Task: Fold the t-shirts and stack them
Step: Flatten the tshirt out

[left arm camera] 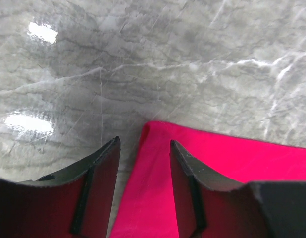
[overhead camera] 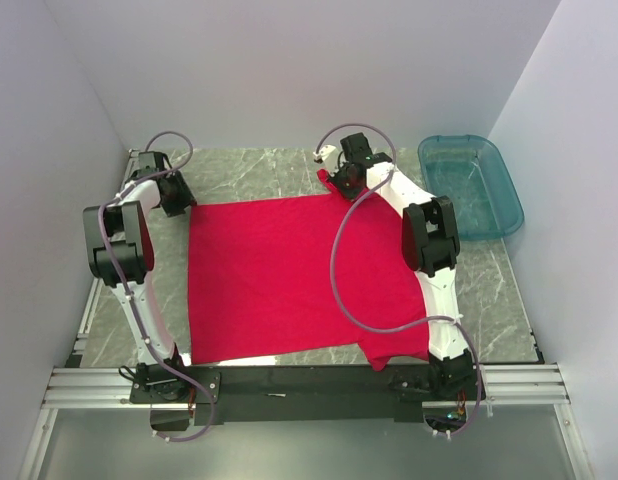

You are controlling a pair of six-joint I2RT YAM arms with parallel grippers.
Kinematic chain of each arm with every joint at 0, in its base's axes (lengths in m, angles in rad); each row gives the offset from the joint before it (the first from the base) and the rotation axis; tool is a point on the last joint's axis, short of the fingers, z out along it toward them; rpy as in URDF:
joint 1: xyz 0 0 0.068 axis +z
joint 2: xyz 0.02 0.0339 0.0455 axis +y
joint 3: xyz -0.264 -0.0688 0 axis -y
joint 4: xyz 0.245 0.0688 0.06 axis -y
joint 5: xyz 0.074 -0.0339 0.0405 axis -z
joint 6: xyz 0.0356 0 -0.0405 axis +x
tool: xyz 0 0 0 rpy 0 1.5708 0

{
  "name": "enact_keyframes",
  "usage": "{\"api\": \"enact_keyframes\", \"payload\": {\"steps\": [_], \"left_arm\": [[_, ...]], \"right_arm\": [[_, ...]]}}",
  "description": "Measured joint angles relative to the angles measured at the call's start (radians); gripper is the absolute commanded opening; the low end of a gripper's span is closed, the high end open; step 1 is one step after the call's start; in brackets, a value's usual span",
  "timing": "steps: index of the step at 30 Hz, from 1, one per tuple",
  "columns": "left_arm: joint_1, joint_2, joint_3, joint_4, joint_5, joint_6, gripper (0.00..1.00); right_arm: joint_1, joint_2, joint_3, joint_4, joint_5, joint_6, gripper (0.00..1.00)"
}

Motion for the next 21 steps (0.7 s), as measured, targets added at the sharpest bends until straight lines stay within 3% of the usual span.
{"api": "enact_keyframes", "payload": {"steps": [3, 10, 21], "left_arm": [[0.000, 0.021, 0.014, -0.011, 0.006, 0.001, 0.47], [0.000, 0.053, 0.055, -0.024, 0.013, 0.009, 0.31], [-0.005, 0.054, 0.055, -0.026, 0.013, 0.025, 0.33]], "right_arm": [[-0.001, 0.000, 0.000, 0.000, -0.005, 0.003, 0.00], [-0.005, 0.000, 0.000, 0.000, -0.014, 0.010, 0.00], [-0.016, 0.000, 0.000, -0.001, -0.025, 0.018, 0.00]]}}
